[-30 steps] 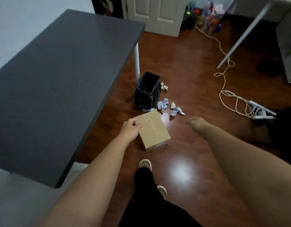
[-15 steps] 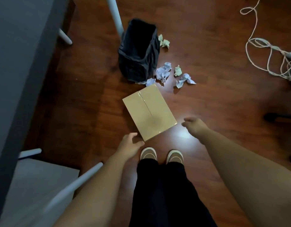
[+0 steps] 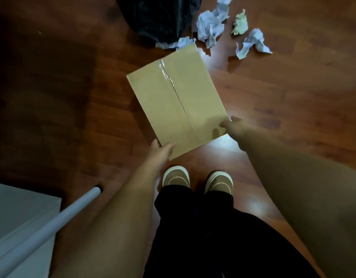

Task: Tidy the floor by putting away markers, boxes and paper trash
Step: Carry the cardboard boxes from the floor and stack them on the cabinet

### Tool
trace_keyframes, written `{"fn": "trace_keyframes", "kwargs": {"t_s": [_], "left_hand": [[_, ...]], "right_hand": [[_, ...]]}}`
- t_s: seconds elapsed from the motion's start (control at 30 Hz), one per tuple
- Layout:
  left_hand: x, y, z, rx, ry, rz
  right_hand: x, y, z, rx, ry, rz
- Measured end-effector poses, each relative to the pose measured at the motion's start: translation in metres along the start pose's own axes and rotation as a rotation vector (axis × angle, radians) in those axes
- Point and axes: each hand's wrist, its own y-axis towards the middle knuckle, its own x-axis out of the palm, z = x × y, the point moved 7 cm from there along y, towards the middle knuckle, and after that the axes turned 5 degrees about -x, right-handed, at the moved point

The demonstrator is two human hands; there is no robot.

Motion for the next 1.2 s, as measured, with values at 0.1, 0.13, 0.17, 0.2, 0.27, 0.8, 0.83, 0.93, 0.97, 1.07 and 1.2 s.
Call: {"fn": "trace_keyframes", "kwargs": {"t_s": [0.1, 0.13, 0.17, 0.2, 0.27, 0.8, 0.83, 0.93, 0.97, 1.07, 1.2], "left_hand": [[-0.005, -0.005, 0.005, 0.051, -0.184, 0.042], [-0.012, -0.013, 0.011, 0.098, -0.243, 0.066], [-0.019, -0.026, 0.019, 0.155, -0.283, 0.093], [-0.028, -0.040, 0.027, 0.205, -0.302, 0.124], [-0.043, -0.077, 0.041, 0.251, -0.336, 0.175], [-0.073, -0.469, 0.203, 0.675, -0.478, 0.057], [-0.079, -0.499, 0.215, 0.742, -0.466, 0.061], [-0.105, -0.594, 0.244, 0.960, -0.453, 0.107], [-0.116, -0.623, 0.251, 1.037, -0.471, 0.125], [-0.156, -0.703, 0.251, 1.240, -0.541, 0.214], [-0.223, -0.780, 0.217, 1.352, -0.652, 0.367]], "right_hand": [[0.004, 0.006, -0.002, -0.030, 0.075, 0.000], [-0.001, 0.001, -0.008, -0.054, 0.123, 0.036], [-0.007, -0.008, -0.016, -0.090, 0.184, 0.079], [-0.014, -0.019, -0.026, -0.130, 0.251, 0.115], [-0.028, -0.050, -0.053, -0.200, 0.382, 0.168], [-0.219, -0.432, -0.222, -0.638, 0.705, 0.393], [-0.230, -0.458, -0.230, -0.681, 0.750, 0.396], [-0.251, -0.529, -0.258, -0.839, 0.883, 0.359], [-0.255, -0.551, -0.269, -0.893, 0.929, 0.336], [-0.257, -0.616, -0.307, -1.060, 1.054, 0.219], [-0.227, -0.696, -0.355, -1.226, 1.022, 0.027]]}}
